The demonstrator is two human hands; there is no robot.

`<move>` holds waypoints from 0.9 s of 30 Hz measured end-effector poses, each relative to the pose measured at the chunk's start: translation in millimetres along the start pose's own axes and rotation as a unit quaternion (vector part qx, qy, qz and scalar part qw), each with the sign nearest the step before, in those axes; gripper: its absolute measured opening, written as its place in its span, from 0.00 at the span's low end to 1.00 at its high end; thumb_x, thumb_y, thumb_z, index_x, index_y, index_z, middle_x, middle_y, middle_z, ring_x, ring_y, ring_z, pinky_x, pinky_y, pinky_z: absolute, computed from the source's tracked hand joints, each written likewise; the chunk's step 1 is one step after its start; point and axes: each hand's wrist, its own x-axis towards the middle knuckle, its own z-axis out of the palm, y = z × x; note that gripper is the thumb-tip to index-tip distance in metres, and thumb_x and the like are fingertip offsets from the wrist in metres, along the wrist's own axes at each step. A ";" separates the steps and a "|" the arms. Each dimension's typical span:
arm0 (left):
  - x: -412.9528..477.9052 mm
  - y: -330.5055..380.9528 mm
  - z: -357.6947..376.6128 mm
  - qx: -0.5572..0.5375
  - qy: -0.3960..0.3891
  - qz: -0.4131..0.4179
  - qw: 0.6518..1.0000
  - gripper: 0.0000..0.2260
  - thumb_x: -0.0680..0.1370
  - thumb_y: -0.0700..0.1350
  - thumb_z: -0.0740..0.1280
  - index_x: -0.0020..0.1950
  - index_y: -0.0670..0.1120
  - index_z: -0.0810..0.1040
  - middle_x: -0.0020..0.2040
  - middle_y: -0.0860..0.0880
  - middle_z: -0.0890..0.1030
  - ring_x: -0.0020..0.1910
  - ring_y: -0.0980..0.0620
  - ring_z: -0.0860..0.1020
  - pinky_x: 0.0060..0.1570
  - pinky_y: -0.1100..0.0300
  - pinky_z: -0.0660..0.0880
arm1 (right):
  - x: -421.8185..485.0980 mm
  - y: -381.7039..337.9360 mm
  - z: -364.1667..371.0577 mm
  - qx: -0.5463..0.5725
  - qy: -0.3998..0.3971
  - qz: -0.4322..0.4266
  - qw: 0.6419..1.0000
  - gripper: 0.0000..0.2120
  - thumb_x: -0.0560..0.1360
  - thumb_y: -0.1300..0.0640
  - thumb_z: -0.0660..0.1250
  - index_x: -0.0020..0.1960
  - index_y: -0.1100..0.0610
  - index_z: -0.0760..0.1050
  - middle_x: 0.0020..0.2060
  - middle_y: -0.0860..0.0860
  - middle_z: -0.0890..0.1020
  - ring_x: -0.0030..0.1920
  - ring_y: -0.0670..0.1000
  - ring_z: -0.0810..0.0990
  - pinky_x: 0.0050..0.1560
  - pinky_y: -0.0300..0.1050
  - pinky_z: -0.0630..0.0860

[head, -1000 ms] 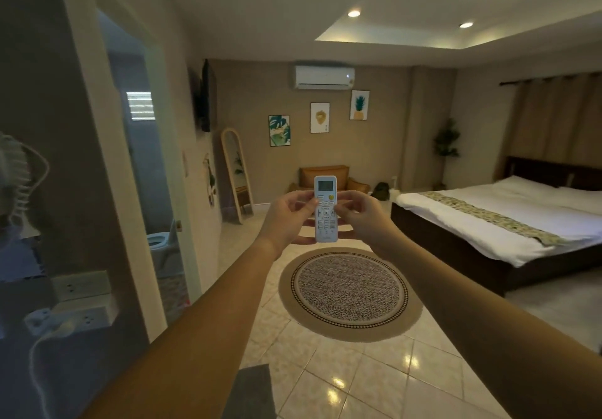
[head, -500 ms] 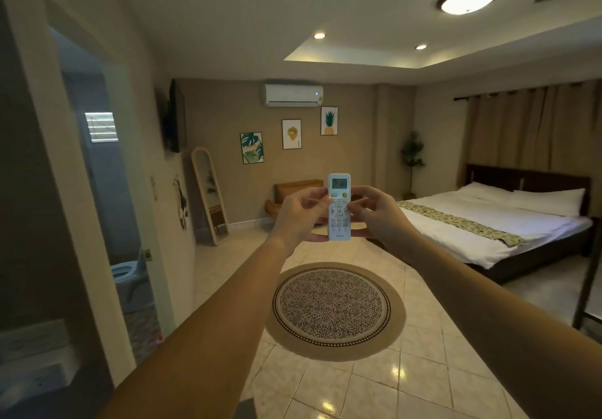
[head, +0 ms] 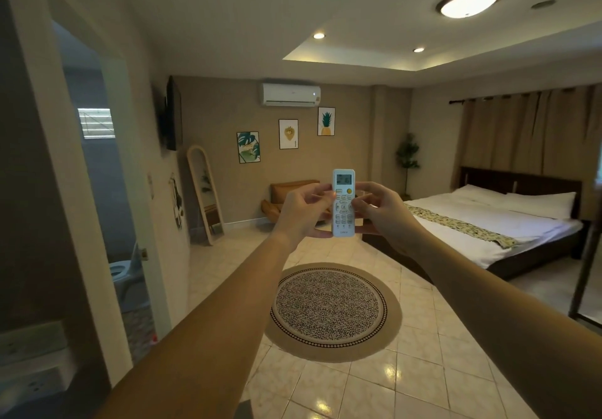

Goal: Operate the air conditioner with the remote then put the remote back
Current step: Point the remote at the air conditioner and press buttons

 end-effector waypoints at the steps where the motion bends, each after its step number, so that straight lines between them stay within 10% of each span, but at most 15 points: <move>1: -0.3 0.2 -0.5 -0.002 0.000 0.000 1.000 0.11 0.82 0.45 0.72 0.64 0.51 0.83 0.56 0.46 0.88 0.55 0.41 0.87 0.43 0.36 0.86 | 0.4 -0.2 0.5 -0.003 0.001 0.000 1.000 0.15 0.84 0.64 0.64 0.64 0.47 0.76 0.53 0.55 0.84 0.50 0.50 0.87 0.36 0.43 0.85; 17: -4.6 3.8 -18.1 0.024 -0.001 0.005 1.000 0.15 0.80 0.45 0.75 0.67 0.49 0.82 0.56 0.44 0.88 0.52 0.42 0.88 0.42 0.36 0.86 | 0.5 -6.9 14.5 -0.035 -0.010 0.003 0.999 0.13 0.83 0.62 0.66 0.64 0.47 0.75 0.53 0.55 0.84 0.52 0.51 0.86 0.37 0.44 0.86; 27: 1.4 31.9 -34.9 0.009 -0.016 -0.110 0.994 0.09 0.81 0.42 0.73 0.61 0.46 0.80 0.48 0.43 0.89 0.43 0.43 0.89 0.36 0.46 0.86 | 18.6 -36.4 25.6 -0.011 -0.048 0.148 0.988 0.13 0.82 0.58 0.69 0.66 0.55 0.78 0.53 0.56 0.87 0.52 0.56 0.88 0.40 0.51 0.87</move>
